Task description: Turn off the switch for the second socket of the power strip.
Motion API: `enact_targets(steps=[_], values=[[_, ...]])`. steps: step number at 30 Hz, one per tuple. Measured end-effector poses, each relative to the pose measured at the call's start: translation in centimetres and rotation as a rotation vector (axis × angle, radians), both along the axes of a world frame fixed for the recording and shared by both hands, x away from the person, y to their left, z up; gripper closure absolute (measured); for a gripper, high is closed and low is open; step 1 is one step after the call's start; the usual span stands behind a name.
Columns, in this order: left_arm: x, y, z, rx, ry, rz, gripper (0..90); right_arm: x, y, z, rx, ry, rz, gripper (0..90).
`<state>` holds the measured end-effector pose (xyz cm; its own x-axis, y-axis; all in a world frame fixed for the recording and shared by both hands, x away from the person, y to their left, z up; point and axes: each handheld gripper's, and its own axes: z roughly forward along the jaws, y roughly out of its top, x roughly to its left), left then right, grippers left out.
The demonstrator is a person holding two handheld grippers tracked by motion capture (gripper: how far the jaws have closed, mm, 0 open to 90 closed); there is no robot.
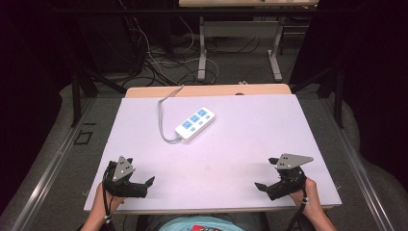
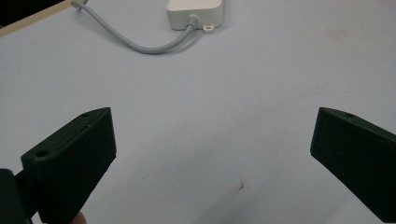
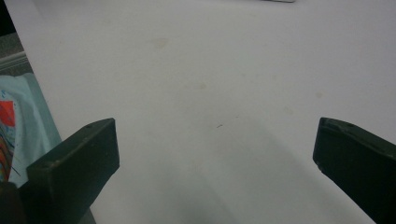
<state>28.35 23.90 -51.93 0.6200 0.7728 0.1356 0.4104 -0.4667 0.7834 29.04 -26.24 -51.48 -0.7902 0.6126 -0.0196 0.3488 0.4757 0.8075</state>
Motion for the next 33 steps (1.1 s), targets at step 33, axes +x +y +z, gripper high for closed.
enact_targets(steps=[33], values=[[1.3, -1.4, 0.0, 0.04, 0.007, -0.011, 0.0, 0.2, 0.0, 0.0, -0.005, -0.002, -0.013, 0.0]])
